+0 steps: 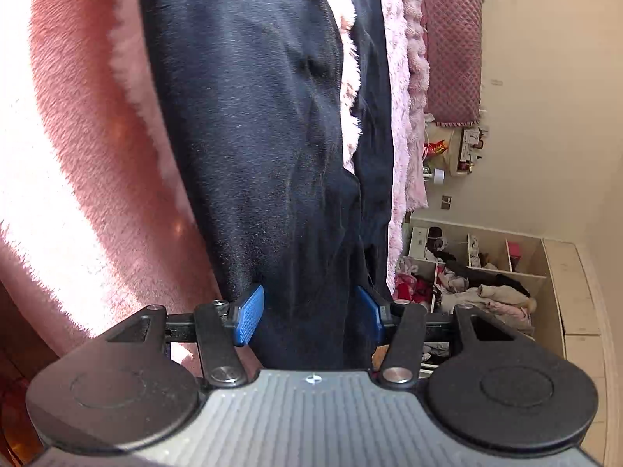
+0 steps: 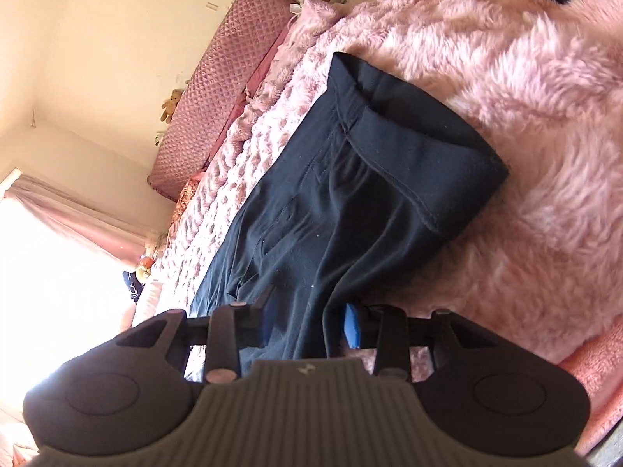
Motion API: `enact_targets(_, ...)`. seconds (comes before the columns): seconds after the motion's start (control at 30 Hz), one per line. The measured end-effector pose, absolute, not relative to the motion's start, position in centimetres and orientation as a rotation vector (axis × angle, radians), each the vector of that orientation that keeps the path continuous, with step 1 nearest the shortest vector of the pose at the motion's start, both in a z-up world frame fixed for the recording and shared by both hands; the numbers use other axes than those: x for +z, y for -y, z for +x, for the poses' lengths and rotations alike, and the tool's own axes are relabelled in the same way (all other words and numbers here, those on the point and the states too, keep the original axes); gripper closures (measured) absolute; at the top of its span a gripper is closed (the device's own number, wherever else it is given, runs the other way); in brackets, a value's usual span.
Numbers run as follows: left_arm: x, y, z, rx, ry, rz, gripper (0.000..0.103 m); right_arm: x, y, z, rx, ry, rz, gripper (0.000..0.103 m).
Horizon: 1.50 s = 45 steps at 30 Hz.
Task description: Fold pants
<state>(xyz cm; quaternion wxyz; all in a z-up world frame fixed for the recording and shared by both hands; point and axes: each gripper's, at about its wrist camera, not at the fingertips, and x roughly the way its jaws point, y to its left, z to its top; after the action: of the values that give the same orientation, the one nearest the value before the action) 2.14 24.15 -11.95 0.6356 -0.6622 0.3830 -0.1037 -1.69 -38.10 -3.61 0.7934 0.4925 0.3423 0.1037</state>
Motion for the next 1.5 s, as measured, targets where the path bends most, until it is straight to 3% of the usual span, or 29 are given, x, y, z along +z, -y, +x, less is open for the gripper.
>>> enact_targets(0.4,-12.5,-26.6,-0.9,-0.041,-0.796,-1.556,0.043,-4.9,38.7,-2.1,0.157,-0.781,1.109,0.071)
enact_targets(0.43,-12.7,-26.8,-0.6,-0.054,-0.790,-1.576,0.045,-4.9,38.6,-2.1,0.157,-0.781,1.102,0.071)
enact_targets(0.57,-12.5,-28.0,0.9,-0.099,-0.751,-1.577,0.071,-5.2,38.8,-1.9,0.155,-0.786,1.122,0.072)
enact_targets(0.8,-10.7,-27.4,0.7,-0.076,-0.737,-1.511,0.080,-5.5,39.4,-2.1,0.139,-0.791,1.170,0.074)
enact_targets(0.83,-10.9,-27.4,1.0,-0.072,-0.756,-1.509,0.079,-5.6,39.4,-2.0,0.136,-0.801,1.173,0.076)
enact_targets(0.9,-11.3,-27.3,1.7,-0.031,-0.797,-1.483,0.080,-5.7,39.3,-1.9,0.116,-0.824,1.146,0.092)
enact_targets(0.93,-11.2,-27.4,1.7,-0.006,-0.803,-1.454,0.095,-5.5,39.1,-1.9,0.098,-0.831,1.106,0.103)
enact_targets(0.97,-11.1,-27.4,1.8,-0.002,-0.805,-1.442,0.097,-5.2,38.9,-2.0,0.100,-0.820,1.080,0.103)
enact_targets(1.17,-8.4,-27.0,1.8,-0.061,-0.717,-1.411,0.099,-2.1,38.9,-2.5,0.198,-0.648,1.050,0.103)
enact_targets(1.5,-6.8,-27.7,4.2,-0.093,-0.763,-1.410,0.098,0.1,39.7,1.2,0.251,-0.570,1.082,0.103)
